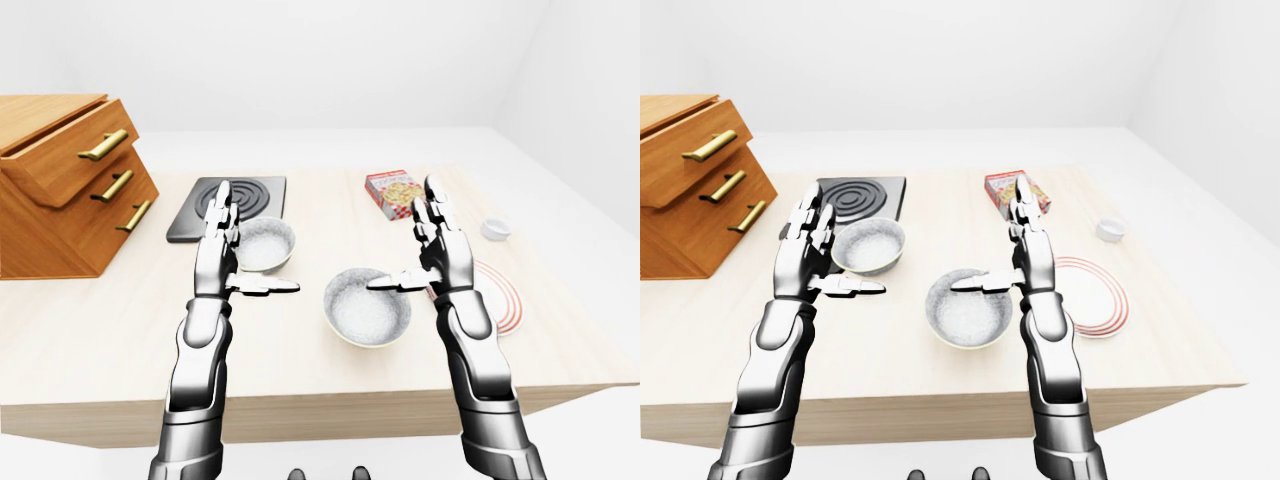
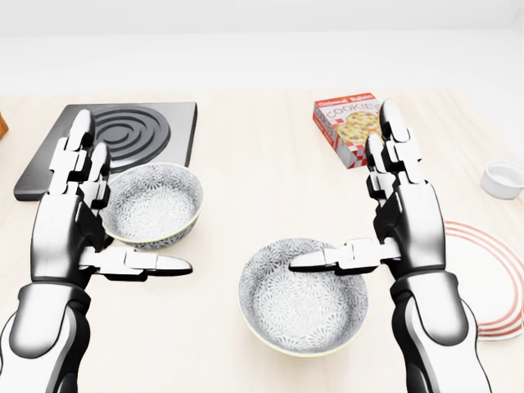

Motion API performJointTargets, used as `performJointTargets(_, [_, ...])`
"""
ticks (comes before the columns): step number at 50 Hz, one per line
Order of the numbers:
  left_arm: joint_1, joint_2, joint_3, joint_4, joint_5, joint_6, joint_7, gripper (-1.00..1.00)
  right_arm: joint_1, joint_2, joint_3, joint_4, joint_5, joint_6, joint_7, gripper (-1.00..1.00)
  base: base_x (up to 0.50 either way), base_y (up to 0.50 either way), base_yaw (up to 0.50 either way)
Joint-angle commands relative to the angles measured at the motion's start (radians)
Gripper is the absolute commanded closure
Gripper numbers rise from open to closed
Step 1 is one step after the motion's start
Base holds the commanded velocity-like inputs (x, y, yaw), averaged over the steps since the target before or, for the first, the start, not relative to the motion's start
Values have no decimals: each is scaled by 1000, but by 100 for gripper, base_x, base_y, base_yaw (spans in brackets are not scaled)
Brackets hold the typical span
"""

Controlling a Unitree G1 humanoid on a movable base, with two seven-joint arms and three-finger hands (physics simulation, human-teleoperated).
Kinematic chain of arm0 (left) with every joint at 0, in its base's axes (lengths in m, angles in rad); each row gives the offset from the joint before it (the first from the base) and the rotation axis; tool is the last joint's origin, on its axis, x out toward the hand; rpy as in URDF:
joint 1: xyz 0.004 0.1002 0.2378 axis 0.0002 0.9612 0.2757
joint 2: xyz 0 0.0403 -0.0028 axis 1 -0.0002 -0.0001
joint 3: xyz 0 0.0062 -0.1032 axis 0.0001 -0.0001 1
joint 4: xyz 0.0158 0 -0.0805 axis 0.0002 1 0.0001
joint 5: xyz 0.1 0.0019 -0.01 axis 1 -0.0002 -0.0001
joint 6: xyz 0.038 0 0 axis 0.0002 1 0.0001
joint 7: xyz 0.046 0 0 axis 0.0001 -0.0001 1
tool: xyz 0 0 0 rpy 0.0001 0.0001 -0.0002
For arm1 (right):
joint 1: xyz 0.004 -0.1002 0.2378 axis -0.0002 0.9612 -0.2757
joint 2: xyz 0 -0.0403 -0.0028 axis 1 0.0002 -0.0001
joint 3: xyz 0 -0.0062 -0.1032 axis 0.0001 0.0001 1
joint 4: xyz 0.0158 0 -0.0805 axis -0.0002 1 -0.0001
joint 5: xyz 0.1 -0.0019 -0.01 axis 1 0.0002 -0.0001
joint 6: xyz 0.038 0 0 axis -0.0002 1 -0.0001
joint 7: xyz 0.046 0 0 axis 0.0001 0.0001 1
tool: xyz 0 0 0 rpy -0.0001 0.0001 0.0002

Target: Pick the akita bowl from table center and place it on the plate.

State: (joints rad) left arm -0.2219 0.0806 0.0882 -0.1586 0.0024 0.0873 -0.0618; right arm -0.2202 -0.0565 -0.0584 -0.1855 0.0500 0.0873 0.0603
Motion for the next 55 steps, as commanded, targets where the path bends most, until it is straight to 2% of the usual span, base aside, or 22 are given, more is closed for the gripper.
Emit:
performJointTargets(1, [3,1,3,2,3,0,1,-100,-4,3,3,18,-13,0,12,-100,35,0,0])
performJointTargets(8, [5,1,1,9,4,0,1,-100,-3,-1,1,39,-43,0,-2,-100,12,0,0])
performJointTargets(24, [6,0,1,26,5,0,2,-100,7,-5,-13,21,-25,0,-3,-100,0,0,0])
performJointTargets(30, [11,-3,-3,31,7,0,2,-100,10,-2,0,33,-30,0,0,-100,41,19,0])
performJointTargets(42, [3,6,-4,56,24,0,-4,-100,13,-2,-8,37,-24,0,-1,-100,0,0,0])
performJointTargets(44, [-4,18,-14,83,73,0,-11,-100,11,-3,-8,39,-24,0,-3,-100,0,0,0])
performJointTargets(47, [-40,62,-54,181,257,0,-35,-100,7,-4,-10,43,-24,0,-2,-100,0,0,0])
performJointTargets(50, [-85,83,-76,279,432,0,-59,-100,3,-4,-8,47,-27,0,-5,-100,0,0,0])
performJointTargets(52, [-107,88,-79,331,530,-27,-62,-100,1,-3,-6,49,-29,0,-5,-100,0,0,0])
performJointTargets(53, [-126,98,-92,383,597,-53,-55,-100,0,-2,-5,53,-31,0,-6,-100,0,0,0])
performJointTargets(55, [-139,93,-83,421,654,-70,-53,-100,-1,-2,-4,55,-32,0,-6,-100,0,0,0])
